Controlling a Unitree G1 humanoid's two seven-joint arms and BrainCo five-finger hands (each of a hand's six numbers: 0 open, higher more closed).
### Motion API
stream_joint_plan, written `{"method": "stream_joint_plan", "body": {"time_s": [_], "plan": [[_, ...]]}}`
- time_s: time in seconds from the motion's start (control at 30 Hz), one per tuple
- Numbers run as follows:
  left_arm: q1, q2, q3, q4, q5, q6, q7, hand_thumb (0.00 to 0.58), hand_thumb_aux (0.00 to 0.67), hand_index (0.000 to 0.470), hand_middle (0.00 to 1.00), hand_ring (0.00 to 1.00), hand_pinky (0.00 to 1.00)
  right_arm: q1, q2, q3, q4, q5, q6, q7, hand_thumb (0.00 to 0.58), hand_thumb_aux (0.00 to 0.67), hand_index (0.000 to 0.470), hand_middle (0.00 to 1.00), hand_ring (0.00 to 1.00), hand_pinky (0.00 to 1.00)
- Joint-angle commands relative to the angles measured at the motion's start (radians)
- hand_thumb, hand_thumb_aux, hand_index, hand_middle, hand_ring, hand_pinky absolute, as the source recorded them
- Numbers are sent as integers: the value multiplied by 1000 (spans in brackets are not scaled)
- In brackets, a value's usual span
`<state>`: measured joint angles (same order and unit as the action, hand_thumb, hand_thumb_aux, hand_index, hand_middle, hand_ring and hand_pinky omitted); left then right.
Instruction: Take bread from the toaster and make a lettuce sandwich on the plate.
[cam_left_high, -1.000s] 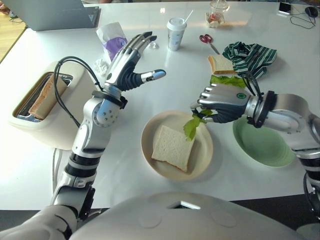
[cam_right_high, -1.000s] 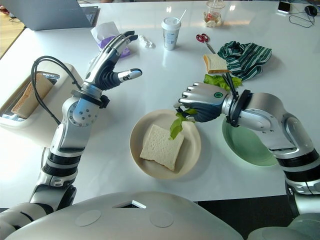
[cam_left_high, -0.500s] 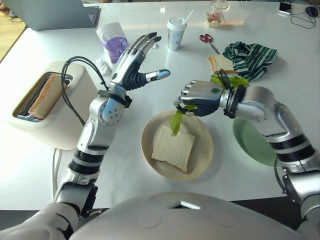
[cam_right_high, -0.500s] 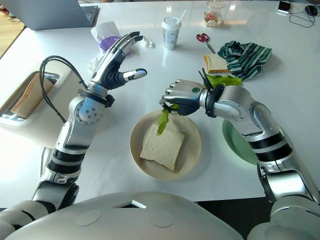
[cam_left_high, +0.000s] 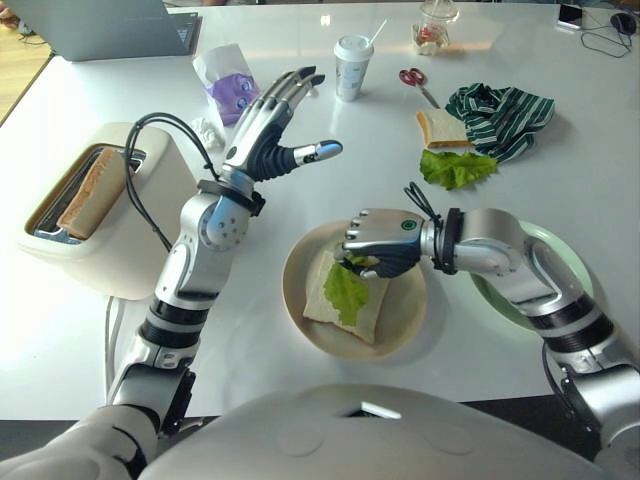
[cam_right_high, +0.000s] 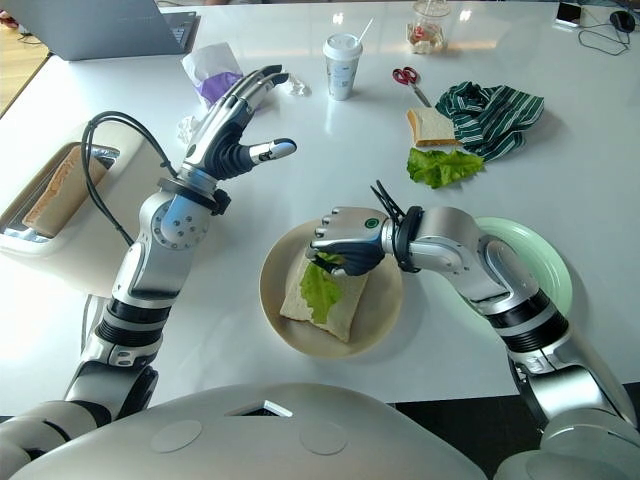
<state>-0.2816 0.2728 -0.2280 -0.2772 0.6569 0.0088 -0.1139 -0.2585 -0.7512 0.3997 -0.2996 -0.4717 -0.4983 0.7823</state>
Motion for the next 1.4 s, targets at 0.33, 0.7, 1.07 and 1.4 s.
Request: {"method": "stream_joint_plan", "body": {"time_s": [0.33,0.7,1.07,1.4], "plan": [[-13,11,3,13,5,2,-3,0,0,0,0,0,0,62,-14,40,-9,-10,59,97,578,633,444,0,0,0],[-13,17,4,13,5,-2,-3,0,0,0,0,0,0,61,-11,38,-26,-8,91,119,511,439,308,0,0,0],[-11,24,6,9,-6,-3,-4,0,0,0,0,0,0,50,-51,-7,-56,38,123,162,532,478,335,0,0,0],[-21,24,15,28,-42,-20,-10,0,0,0,0,0,0,-36,-172,-145,-128,213,189,281,0,0,0,0,0,0]]}}
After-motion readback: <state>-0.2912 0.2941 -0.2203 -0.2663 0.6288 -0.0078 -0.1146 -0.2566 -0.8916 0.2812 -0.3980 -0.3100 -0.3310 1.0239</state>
